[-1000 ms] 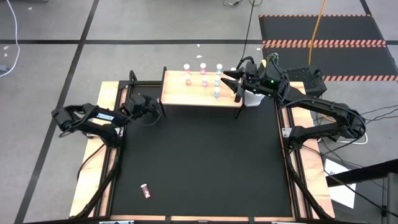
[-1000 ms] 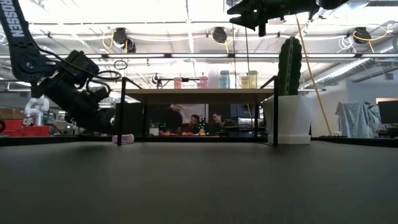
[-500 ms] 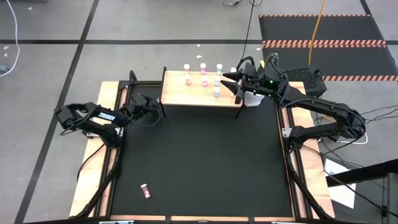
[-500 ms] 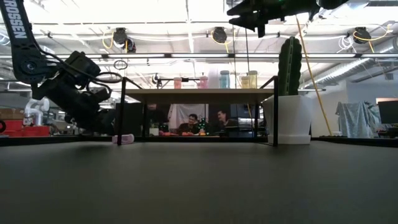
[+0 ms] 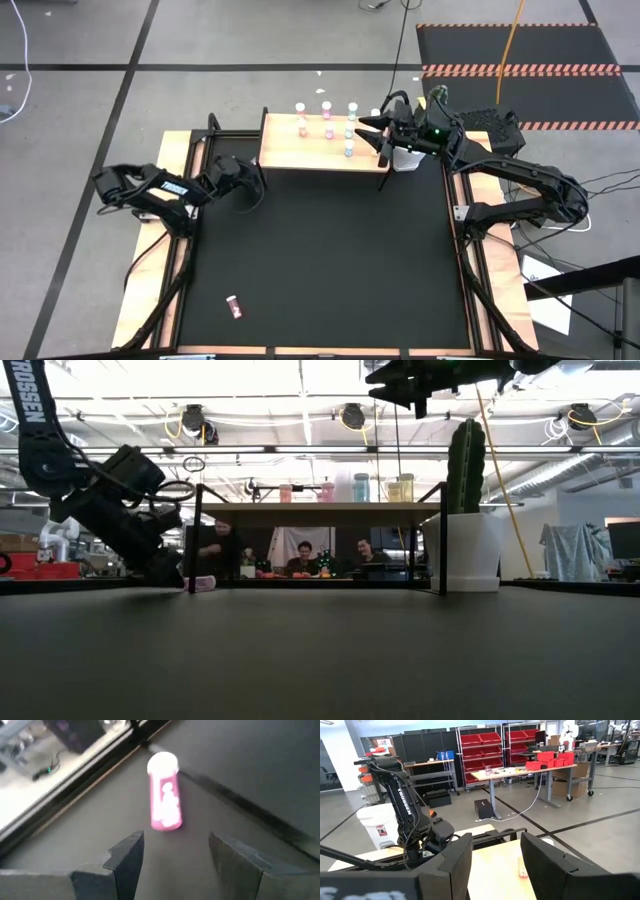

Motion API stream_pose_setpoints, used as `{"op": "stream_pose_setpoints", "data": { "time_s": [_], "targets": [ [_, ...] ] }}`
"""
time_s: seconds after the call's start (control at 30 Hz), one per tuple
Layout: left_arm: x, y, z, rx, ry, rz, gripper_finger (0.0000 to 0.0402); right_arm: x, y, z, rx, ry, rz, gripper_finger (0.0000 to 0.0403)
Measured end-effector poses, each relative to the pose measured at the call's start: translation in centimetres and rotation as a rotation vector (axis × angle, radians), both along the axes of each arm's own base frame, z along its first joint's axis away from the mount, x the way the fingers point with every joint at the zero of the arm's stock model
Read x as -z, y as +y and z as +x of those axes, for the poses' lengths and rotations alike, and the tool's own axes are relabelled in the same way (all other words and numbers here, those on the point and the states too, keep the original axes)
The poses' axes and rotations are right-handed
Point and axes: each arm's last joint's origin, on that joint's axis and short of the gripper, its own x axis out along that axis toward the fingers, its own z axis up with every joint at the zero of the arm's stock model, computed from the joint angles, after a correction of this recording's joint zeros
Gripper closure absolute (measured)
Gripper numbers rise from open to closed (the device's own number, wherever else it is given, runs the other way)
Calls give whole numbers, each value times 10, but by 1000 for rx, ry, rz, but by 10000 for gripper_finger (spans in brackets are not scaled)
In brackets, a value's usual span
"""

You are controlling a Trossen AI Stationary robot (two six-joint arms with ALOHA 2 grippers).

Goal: Pick and place medicine bottles onto shelf by color
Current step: Put the purple pill bottle on the shelf aligned with the other purple pill bottles

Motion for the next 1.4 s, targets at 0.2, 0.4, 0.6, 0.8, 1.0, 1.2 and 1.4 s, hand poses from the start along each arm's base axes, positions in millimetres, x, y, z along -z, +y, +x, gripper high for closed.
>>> {"op": "stream_pose_setpoints", "data": {
  "time_s": [0.2, 0.4, 0.6, 0.8, 1.0, 1.2, 1.4],
  "targets": [
    [-4, -1, -2, -77, -86, -57, 177, -1, 1, -2, 0, 0, 19, 239],
    [-11, -1, -13, -214, -188, -144, 177, 1, 3, -5, 1, 35, 32, 238],
    [-22, 1, -30, -403, -248, -131, 177, 1, 3, -5, 0, 42, 32, 239],
    [-43, 17, -42, -691, -296, -17, 177, 1, 3, -5, 0, 43, 29, 239],
    [-39, 28, -35, -766, -234, 8, 177, 1, 3, -6, 0, 49, 8, 238],
    [-40, 35, -27, -852, -238, 18, 177, 3, 3, -6, -2, 58, 40, 238],
    [-36, 40, -15, -897, -266, 14, 176, 4, 4, -5, -25, 56, 70, 238]
  ]
}}
